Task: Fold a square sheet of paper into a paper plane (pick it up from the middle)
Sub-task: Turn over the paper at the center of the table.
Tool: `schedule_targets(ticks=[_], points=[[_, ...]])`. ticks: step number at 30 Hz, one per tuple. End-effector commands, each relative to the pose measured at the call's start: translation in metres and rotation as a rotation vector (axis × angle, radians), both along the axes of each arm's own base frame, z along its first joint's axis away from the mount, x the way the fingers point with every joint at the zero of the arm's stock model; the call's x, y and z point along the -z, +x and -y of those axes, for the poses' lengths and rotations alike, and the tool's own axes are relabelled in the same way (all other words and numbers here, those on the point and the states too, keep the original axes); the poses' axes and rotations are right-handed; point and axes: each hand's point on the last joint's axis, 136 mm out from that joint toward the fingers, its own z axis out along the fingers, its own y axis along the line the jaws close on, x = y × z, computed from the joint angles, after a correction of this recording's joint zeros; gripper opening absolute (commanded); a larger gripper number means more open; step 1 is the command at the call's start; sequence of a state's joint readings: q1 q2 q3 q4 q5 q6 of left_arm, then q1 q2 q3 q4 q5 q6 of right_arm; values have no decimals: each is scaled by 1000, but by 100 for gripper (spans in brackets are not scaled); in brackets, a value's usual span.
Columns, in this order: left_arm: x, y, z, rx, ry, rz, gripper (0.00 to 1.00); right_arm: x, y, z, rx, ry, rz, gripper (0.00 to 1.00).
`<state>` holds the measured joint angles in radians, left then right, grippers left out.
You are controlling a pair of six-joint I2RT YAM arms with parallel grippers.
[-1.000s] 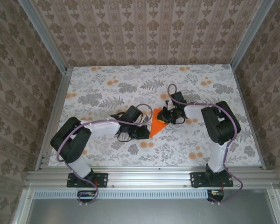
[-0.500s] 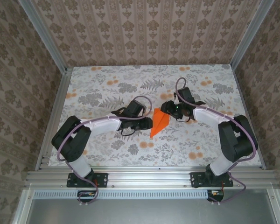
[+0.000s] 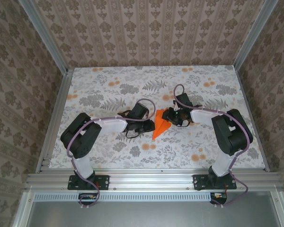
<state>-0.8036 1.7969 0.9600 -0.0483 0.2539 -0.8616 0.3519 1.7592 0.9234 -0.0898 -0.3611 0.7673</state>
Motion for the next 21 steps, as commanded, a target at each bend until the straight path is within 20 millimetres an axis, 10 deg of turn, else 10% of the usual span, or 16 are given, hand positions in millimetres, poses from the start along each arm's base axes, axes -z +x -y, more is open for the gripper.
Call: schedule_targets(ticks=[1,21], points=[[3,2,5,-6,-9,-16,28,1,2,-13,-19,41,-17,33],[2,5,-1,-14,-4,-9,23,-2,-10,-43,-123,96,-11,8]])
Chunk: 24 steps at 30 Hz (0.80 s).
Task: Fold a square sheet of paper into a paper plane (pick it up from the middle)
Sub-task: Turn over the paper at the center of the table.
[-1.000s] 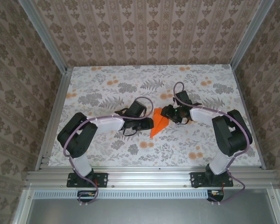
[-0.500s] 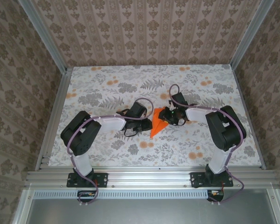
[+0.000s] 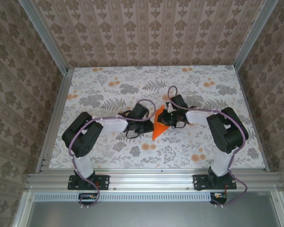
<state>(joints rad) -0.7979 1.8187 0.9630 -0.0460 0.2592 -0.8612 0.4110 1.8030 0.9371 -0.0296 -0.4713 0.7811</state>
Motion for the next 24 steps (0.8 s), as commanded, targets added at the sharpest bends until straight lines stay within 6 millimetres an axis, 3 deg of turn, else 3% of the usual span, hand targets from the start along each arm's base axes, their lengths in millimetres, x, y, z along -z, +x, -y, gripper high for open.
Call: schedule_targets(ticks=[1,5,10,15,20,24], points=[[-11,6,-2,-16,-18,15,25,-2,2,0,-16,-35,12,6],[-27,15,-25,-57,0,42,36,-22,2,17,-41,-184,58,2],[-41,30,-82,-154,129,72,44,-48,-3,40,-77,-381,98,1],[-63,45,-146,-270,260,139,60,-66,-8,55,-143,-618,141,1],[-80,49,-207,-401,316,165,76,-81,0,65,-220,-904,211,1],[-94,46,-241,-480,307,184,83,-86,12,66,-296,-1135,266,1]])
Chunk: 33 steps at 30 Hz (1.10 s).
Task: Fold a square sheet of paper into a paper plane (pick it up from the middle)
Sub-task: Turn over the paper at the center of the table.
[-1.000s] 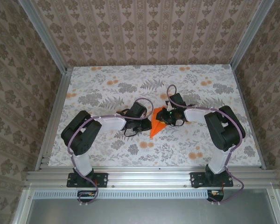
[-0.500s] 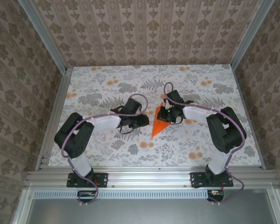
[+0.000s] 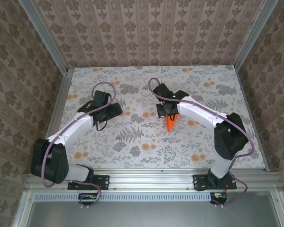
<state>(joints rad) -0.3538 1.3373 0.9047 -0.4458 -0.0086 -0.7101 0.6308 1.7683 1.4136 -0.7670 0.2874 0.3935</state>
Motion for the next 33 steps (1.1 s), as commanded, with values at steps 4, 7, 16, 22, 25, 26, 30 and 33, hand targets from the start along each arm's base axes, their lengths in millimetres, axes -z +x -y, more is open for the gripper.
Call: schedule_targets(ticks=[4,7,16,22,25,26,30,33], points=[[-9,-21,-51,-80,43,-3,86,5,12,21,-109,-482,38,1],[-16,-24,-61,-106,22,12,89,15,18,8,-163,-548,47,2],[-15,-28,-62,-107,-25,0,91,64,14,-34,-272,-728,47,5],[-15,-26,-59,-98,-45,-4,98,94,-2,-52,-275,-650,-12,14],[-17,-26,-58,-92,-47,-1,100,99,-11,-64,-280,-560,-45,19],[-16,-26,-58,-91,-47,-2,100,101,-15,-67,-281,-529,-58,21],[-16,-26,-57,-91,-52,-4,100,85,-24,-80,-275,-418,-63,27],[-14,-25,-56,-90,-59,-7,100,52,-33,-98,-290,-274,-40,36]])
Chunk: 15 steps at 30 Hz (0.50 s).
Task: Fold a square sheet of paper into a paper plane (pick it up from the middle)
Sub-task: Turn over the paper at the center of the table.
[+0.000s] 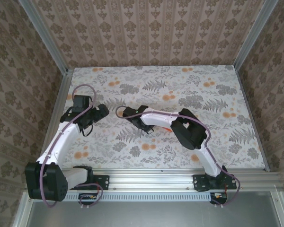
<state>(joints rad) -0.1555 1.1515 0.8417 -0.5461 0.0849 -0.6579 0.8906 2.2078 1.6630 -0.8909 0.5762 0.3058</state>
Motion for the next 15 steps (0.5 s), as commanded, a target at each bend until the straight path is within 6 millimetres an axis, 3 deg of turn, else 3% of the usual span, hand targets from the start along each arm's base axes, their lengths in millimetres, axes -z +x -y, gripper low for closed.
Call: schedule_targets(ticks=[1,4,8,11,15], points=[[5,-1,2,15,-12,-21,100,-49,-22,-32,-21,249,-28,39],[7,0,6,26,-31,-24,100,-86,-34,-49,-48,446,-29,47],[9,0,13,49,-66,-28,100,-114,-33,-31,12,584,5,51],[11,0,19,68,-89,-31,100,-111,-26,3,87,632,4,51],[14,0,28,92,-111,-29,100,-83,-24,46,177,666,-88,48]])
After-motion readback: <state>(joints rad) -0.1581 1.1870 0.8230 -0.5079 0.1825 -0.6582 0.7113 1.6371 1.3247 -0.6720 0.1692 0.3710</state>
